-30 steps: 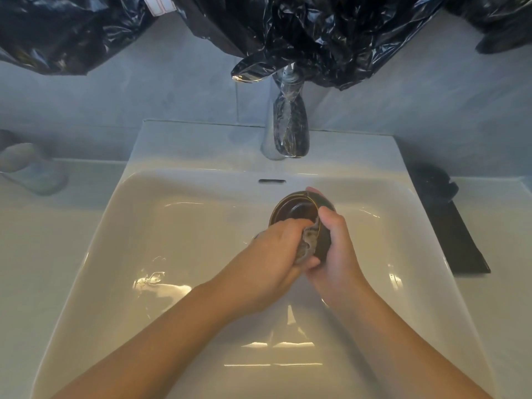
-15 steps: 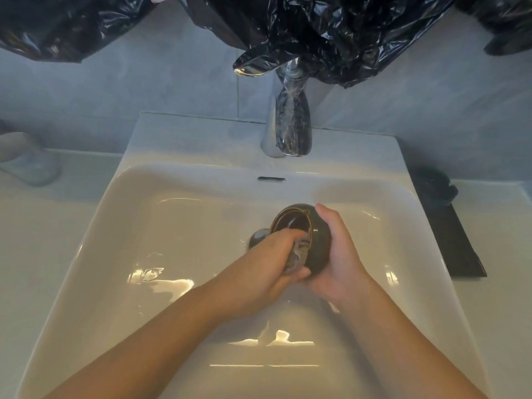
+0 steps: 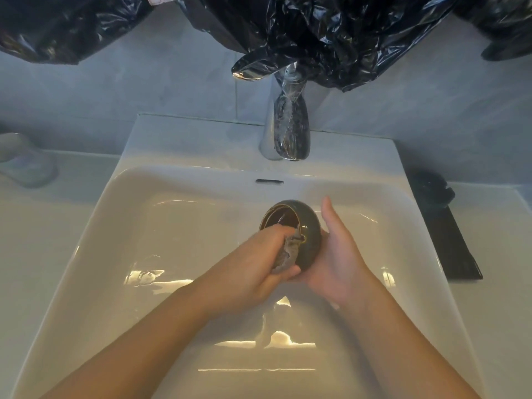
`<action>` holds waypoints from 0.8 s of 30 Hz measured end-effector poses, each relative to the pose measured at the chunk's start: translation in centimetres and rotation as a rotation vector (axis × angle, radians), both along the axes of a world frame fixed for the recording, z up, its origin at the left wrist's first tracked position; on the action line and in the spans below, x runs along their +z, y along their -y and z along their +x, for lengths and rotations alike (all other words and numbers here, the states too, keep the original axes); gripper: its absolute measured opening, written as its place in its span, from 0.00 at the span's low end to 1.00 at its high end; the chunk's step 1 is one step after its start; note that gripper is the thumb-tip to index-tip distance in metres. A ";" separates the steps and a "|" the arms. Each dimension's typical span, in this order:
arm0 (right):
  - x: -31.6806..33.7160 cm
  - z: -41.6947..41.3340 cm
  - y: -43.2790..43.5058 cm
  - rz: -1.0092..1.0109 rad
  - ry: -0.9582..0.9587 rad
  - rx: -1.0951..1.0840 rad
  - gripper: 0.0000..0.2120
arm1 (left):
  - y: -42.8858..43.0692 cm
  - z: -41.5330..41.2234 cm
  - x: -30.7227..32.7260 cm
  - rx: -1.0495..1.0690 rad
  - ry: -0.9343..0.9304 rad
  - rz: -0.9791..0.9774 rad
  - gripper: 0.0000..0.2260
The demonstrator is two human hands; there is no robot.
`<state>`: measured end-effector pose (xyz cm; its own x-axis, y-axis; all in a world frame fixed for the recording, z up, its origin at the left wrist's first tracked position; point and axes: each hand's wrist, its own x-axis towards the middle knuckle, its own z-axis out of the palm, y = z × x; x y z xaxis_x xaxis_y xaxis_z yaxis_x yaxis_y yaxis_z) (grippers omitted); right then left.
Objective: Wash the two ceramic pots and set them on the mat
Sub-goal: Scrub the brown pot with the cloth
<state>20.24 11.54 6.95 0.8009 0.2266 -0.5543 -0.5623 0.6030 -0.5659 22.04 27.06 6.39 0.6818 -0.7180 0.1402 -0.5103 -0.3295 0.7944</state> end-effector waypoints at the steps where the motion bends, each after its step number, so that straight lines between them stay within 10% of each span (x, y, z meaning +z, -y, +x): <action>1: -0.2 0.1 -0.1 -0.015 -0.037 -0.014 0.31 | 0.3 -0.1 0.0 -0.012 -0.021 0.012 0.14; 6: -0.8 -0.3 -0.8 -0.168 -0.011 -0.150 0.22 | 1.6 -0.8 -0.3 0.024 -0.340 -0.110 0.14; 12: -2.1 -0.6 -2.3 -0.482 0.525 -0.313 0.20 | 1.2 -1.0 0.6 0.080 -0.377 -0.314 0.17; 20: 0.1 0.0 -0.7 0.009 0.056 -0.105 0.30 | -0.3 -0.1 -0.3 -0.028 0.027 -0.023 0.16; 24: -0.5 -0.7 -1.5 -0.146 0.135 -0.193 0.17 | 0.3 -0.8 -0.4 -0.038 -0.238 -0.109 0.13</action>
